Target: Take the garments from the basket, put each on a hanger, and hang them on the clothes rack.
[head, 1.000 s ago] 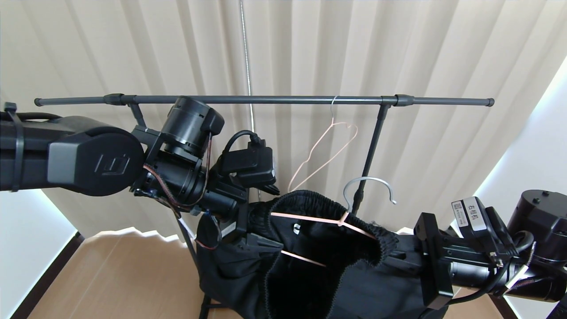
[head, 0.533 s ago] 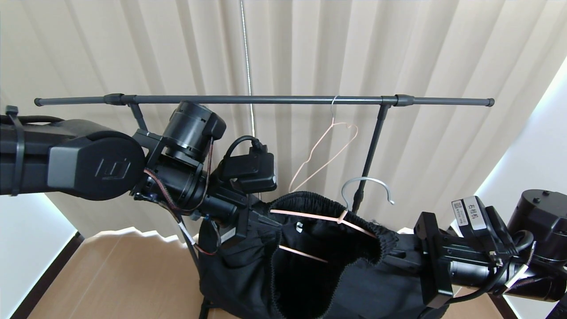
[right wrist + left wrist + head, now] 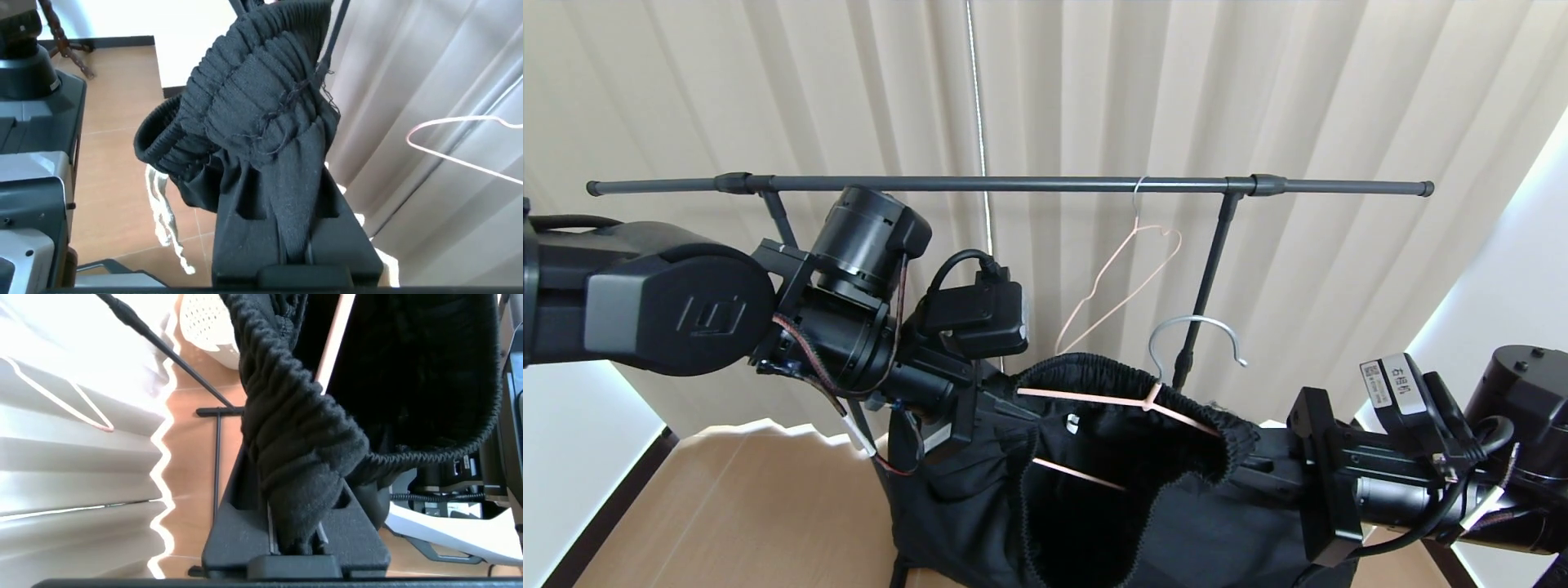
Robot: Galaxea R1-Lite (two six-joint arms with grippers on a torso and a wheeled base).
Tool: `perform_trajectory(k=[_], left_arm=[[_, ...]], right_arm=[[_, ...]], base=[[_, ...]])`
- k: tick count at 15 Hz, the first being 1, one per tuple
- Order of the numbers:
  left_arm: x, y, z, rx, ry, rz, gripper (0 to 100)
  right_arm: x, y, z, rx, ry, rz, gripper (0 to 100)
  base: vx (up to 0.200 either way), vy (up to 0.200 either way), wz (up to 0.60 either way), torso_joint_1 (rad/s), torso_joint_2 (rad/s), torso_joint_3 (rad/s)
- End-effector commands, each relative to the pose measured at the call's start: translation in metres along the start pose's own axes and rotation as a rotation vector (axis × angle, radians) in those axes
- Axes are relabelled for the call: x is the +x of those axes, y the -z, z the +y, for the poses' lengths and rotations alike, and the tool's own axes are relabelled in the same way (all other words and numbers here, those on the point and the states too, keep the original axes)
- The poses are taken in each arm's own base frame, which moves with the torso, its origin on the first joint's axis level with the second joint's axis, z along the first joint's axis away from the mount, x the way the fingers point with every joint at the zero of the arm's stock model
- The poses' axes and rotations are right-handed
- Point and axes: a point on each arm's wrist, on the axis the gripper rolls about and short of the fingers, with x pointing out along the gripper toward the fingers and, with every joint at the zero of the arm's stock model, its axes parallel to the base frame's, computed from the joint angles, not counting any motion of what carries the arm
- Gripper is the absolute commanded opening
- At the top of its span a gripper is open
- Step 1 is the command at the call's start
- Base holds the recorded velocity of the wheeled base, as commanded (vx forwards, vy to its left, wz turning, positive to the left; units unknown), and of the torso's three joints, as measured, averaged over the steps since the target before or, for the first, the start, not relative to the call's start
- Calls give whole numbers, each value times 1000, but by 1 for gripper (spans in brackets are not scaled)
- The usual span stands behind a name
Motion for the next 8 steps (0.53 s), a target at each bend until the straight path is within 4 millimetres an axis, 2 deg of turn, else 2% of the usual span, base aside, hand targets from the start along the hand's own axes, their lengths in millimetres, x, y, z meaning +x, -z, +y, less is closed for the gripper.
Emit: perform_trajectory(k=[1,5,8], left_arm=[[-2,-1,0,2,-6,-3,0],[-11,-2,-1,-30,-26,-7,0],[-23,4,-3,-49,-53,1,0]], right_arm=[[-1,-1,1,-4,0,-4,100],[-3,-2,2,-6,2,-5,100],[-7,-4,-3,-16,28,-12,100]], base=[[0,0,0,0,0,0],[0,0,0,0,0,0],[0,0,0,0,0,0]])
